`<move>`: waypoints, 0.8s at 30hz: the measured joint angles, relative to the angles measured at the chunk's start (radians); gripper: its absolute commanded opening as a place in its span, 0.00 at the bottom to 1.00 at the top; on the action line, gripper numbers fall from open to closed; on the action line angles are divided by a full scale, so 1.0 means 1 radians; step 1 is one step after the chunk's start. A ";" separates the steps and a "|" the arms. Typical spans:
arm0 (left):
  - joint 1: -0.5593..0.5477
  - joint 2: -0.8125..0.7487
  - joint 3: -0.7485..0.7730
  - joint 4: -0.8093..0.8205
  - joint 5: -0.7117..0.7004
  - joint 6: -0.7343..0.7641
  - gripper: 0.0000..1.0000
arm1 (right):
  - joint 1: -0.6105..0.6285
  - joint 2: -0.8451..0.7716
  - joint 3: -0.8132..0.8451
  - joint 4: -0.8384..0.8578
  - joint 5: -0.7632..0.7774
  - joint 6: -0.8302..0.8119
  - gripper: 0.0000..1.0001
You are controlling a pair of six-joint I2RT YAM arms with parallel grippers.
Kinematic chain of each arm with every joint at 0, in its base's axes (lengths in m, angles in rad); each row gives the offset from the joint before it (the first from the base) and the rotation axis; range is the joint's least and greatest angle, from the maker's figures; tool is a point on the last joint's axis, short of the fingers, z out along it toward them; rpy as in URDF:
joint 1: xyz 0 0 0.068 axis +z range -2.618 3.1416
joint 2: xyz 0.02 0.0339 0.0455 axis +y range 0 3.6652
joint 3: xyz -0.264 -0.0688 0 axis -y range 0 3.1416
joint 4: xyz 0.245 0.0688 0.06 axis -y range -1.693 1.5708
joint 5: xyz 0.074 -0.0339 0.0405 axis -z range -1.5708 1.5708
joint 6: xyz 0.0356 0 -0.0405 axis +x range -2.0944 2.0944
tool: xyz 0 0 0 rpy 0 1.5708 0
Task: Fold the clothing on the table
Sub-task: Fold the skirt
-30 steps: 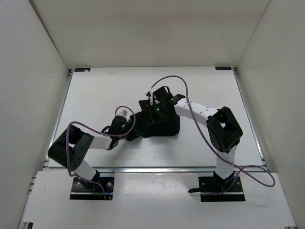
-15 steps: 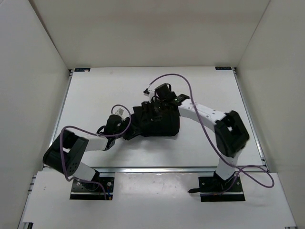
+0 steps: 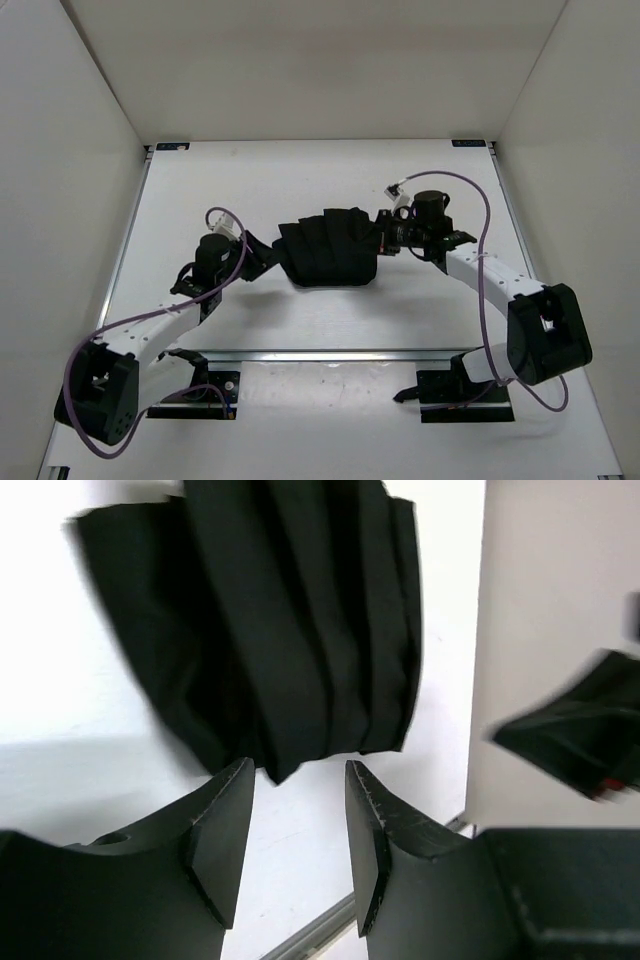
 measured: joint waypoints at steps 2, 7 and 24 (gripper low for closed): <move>-0.026 0.043 0.030 0.020 0.006 0.001 0.51 | -0.036 0.016 -0.051 -0.010 0.002 -0.002 0.00; -0.129 0.264 0.160 0.081 0.030 0.008 0.51 | -0.138 0.014 -0.090 -0.046 0.030 -0.042 0.00; -0.099 0.505 0.224 0.100 0.172 0.129 0.99 | -0.222 -0.130 -0.139 -0.132 0.059 -0.119 0.00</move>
